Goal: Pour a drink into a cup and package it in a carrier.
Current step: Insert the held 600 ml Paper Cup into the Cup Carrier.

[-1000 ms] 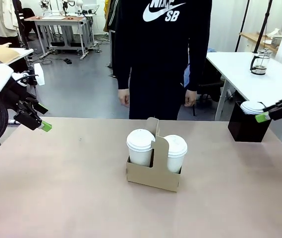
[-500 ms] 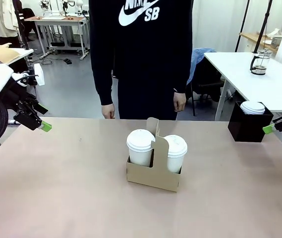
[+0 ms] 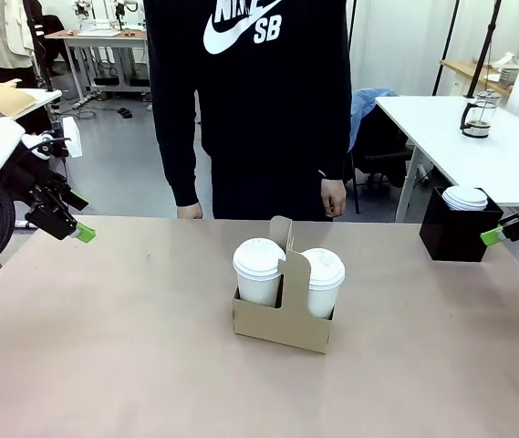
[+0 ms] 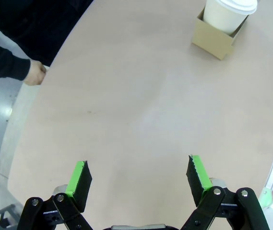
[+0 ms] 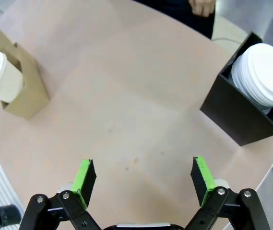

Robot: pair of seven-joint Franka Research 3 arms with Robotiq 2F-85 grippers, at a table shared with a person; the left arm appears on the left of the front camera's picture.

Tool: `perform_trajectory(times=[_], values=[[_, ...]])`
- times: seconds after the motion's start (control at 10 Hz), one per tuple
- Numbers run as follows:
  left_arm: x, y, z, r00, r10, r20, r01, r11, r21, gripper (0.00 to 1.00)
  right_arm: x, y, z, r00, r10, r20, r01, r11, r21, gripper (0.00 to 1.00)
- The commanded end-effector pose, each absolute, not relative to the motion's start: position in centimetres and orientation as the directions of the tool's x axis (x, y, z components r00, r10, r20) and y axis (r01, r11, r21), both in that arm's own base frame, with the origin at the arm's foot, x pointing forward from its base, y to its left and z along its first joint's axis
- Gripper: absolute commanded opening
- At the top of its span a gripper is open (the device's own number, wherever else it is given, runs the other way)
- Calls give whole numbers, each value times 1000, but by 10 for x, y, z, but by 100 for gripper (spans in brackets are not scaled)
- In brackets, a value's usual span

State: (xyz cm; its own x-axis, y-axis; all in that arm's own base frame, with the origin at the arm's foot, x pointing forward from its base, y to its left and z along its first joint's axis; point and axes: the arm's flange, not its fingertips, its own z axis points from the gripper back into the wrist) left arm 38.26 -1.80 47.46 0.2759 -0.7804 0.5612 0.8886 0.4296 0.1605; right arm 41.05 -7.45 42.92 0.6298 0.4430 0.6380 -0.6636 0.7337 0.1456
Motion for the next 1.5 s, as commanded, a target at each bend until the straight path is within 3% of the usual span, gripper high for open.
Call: perform_trajectory(times=[0.0,1.4], values=[[383,-18,475,279,-768,577,889,433,147,100,408,-76,430,630,455,629,-668,731,141,100],[383,-18,475,279,-768,577,889,433,147,100,408,-76,430,630,455,629,-668,731,141,100]])
